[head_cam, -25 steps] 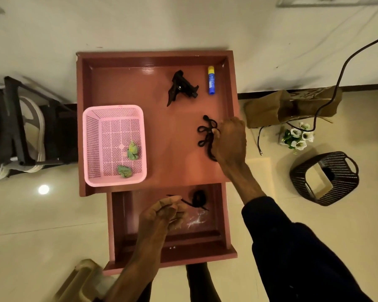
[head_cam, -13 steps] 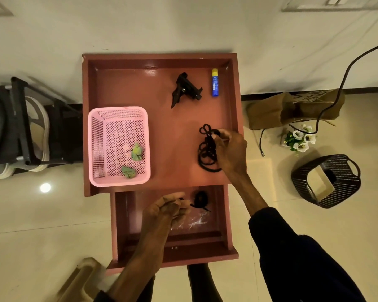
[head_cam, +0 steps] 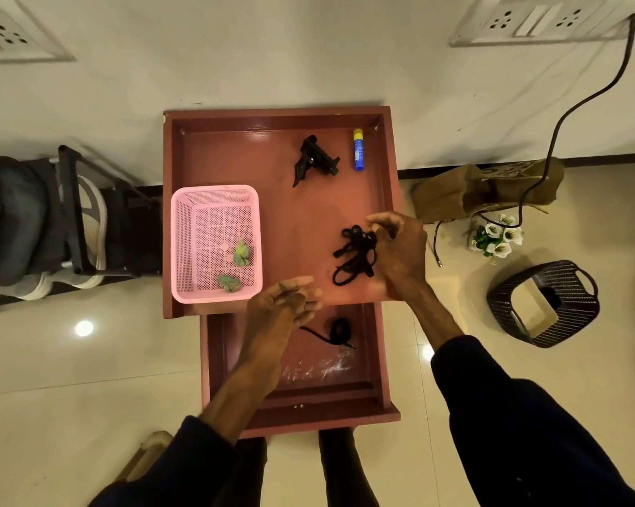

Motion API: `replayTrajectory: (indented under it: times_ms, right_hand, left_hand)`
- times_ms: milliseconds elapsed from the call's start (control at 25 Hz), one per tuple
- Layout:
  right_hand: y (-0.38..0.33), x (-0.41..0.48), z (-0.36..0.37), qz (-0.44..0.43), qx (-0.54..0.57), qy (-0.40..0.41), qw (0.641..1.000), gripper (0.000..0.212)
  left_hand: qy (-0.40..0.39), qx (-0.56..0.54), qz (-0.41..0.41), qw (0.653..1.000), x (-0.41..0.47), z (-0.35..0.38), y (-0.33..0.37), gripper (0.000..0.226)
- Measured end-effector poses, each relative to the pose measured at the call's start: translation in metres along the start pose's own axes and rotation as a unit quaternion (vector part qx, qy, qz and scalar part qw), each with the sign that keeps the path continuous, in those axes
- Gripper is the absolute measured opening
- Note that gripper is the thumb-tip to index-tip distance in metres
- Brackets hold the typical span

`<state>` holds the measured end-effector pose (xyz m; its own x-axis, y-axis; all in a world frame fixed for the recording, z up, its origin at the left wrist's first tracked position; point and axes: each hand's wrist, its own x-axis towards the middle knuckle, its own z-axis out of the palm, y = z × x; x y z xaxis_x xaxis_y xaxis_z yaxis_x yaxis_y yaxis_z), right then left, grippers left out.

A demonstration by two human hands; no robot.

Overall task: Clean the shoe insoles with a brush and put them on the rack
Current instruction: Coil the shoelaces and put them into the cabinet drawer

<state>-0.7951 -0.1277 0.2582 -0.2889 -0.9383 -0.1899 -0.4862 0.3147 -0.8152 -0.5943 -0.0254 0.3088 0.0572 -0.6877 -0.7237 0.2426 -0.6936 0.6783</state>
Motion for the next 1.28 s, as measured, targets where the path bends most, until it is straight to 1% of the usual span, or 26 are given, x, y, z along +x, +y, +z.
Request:
replayTrajectory:
  times_ms: [80, 160, 200, 280, 320, 400, 480, 520, 600, 680, 800, 880, 920, 960, 1040, 1080, 1120, 1160, 1280]
  right_hand:
    - [0.011, 0.0, 0.0, 0.006, 0.018, -0.001, 1.0, 0.028]
    - [0.02, -0.006, -0.001, -0.015, 0.004, 0.011, 1.0, 0.035]
    - [0.024, -0.011, -0.002, -0.043, -0.016, 0.026, 0.999, 0.035]
    - [0.028, -0.023, -0.003, -0.117, -0.083, 0.033, 0.989, 0.028]
    - [0.031, -0.028, -0.002, -0.148, -0.121, 0.013, 0.981, 0.023]
    - [0.039, -0.035, 0.003, -0.183, -0.195, -0.067, 0.961, 0.019]
    - [0.051, -0.036, 0.01, -0.176, -0.268, -0.143, 0.936, 0.019]
    - [0.057, -0.035, 0.013, -0.162, -0.299, -0.162, 0.926, 0.019]
    - [0.065, -0.035, 0.02, -0.144, -0.343, -0.169, 0.913, 0.022]
    - [0.071, -0.032, 0.028, -0.144, -0.381, -0.166, 0.898, 0.025]
    - [0.07, -0.03, 0.032, -0.151, -0.402, -0.144, 0.892, 0.02]
    - [0.058, -0.033, 0.025, -0.148, -0.389, -0.124, 0.901, 0.015]
    - [0.048, -0.037, 0.018, -0.149, -0.359, -0.109, 0.915, 0.013]
    - [0.034, -0.042, 0.007, -0.142, -0.301, -0.096, 0.938, 0.012]
    - [-0.007, -0.053, -0.018, -0.107, -0.13, -0.083, 0.982, 0.016]
    - [-0.031, -0.058, -0.032, -0.092, -0.053, -0.078, 0.991, 0.02]
    - [-0.054, -0.062, -0.045, -0.085, -0.006, -0.078, 0.993, 0.022]
    - [-0.076, -0.064, -0.057, -0.086, 0.012, -0.083, 0.993, 0.022]
    - [-0.133, -0.069, -0.087, -0.106, 0.027, -0.108, 0.988, 0.022]
  left_hand:
    - [-0.002, -0.001, 0.0, 1.0, 0.001, 0.0, -0.01, 0.022]
    - [0.004, -0.002, -0.01, 1.0, 0.001, -0.002, -0.023, 0.023]
    - [0.006, 0.001, -0.015, 1.0, 0.0, -0.002, -0.029, 0.023]
    - [0.012, 0.007, -0.022, 1.0, 0.0, -0.002, -0.038, 0.022]
    - [0.015, 0.011, -0.021, 1.0, 0.0, -0.001, -0.042, 0.022]
    - [0.015, 0.018, -0.018, 1.0, 0.0, -0.001, -0.047, 0.023]
    - [0.009, 0.018, -0.013, 1.0, 0.0, -0.001, -0.05, 0.023]
    - [0.005, 0.015, -0.007, 1.0, 0.0, -0.002, -0.052, 0.023]
    - [0.001, 0.009, 0.0, 1.0, 0.001, -0.003, -0.056, 0.025]
    - [0.008, 0.005, -0.006, 1.0, 0.004, -0.004, -0.057, 0.025]
    - [0.016, -0.004, -0.021, 1.0, 0.005, -0.003, -0.053, 0.023]
    - [0.013, 0.004, -0.022, 1.0, 0.0, -0.001, -0.043, 0.021]
    - [0.008, 0.006, -0.016, 1.0, -0.003, 0.001, -0.037, 0.021]
    - [0.002, 0.009, -0.006, 1.0, -0.008, 0.003, -0.028, 0.022]
    - [-0.016, 0.022, 0.025, 0.999, -0.023, 0.011, -0.002, 0.026]
    - [-0.022, 0.039, 0.05, 0.998, -0.032, 0.017, 0.013, 0.029]
    - [-0.023, 0.067, 0.082, 0.994, -0.042, 0.022, 0.03, 0.033]
    - [-0.026, 0.094, 0.116, 0.988, -0.051, 0.028, 0.049, 0.038]
    - [-0.016, 0.141, 0.19, 0.971, -0.075, 0.046, 0.111, 0.051]
